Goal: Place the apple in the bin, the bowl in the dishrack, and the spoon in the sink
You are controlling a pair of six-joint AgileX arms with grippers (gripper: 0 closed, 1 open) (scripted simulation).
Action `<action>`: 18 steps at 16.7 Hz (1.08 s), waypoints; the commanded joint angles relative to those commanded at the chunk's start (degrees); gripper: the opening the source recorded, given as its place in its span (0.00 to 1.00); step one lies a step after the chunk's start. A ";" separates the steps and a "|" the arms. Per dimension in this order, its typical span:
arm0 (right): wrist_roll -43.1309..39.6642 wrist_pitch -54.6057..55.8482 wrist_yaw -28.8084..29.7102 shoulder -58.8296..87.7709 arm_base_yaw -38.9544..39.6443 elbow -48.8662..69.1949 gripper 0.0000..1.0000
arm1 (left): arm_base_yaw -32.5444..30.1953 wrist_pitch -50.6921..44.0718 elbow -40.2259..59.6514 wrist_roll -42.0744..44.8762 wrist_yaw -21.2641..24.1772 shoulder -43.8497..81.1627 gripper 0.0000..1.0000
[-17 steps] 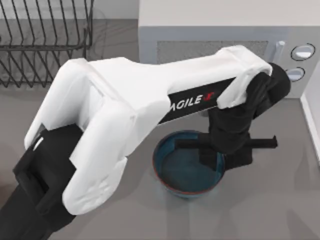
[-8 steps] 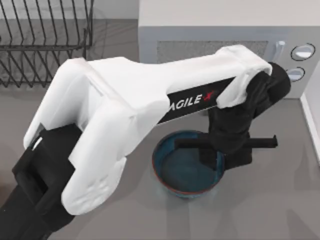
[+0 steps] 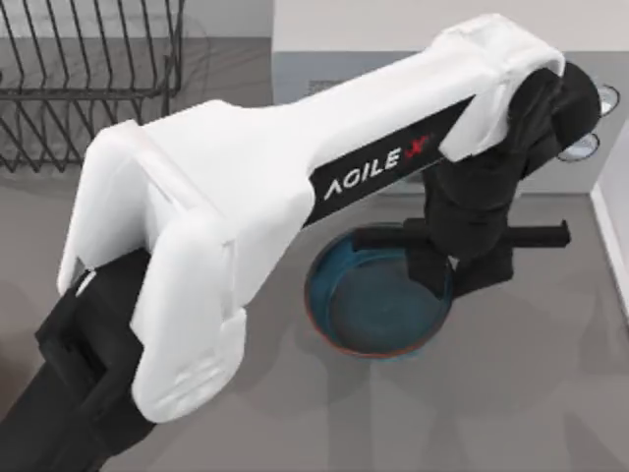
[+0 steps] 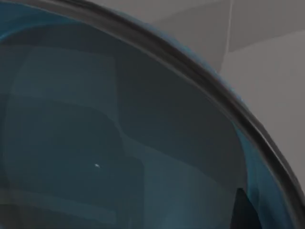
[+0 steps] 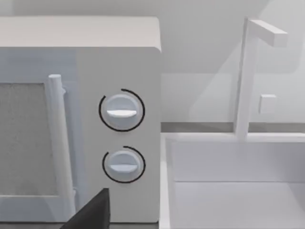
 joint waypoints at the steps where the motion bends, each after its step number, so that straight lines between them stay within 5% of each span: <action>1: 0.00 0.00 0.00 0.00 0.00 0.00 1.00 | 0.00 -2.62 3.06 0.01 0.02 0.19 0.00; 11: 0.00 0.00 0.00 0.00 0.00 0.00 1.00 | 0.18 -11.73 12.21 0.22 0.08 0.85 0.00; 18: 0.00 0.00 0.00 0.00 0.00 0.00 1.00 | 10.29 -1.11 -3.15 5.98 -0.46 -15.70 0.00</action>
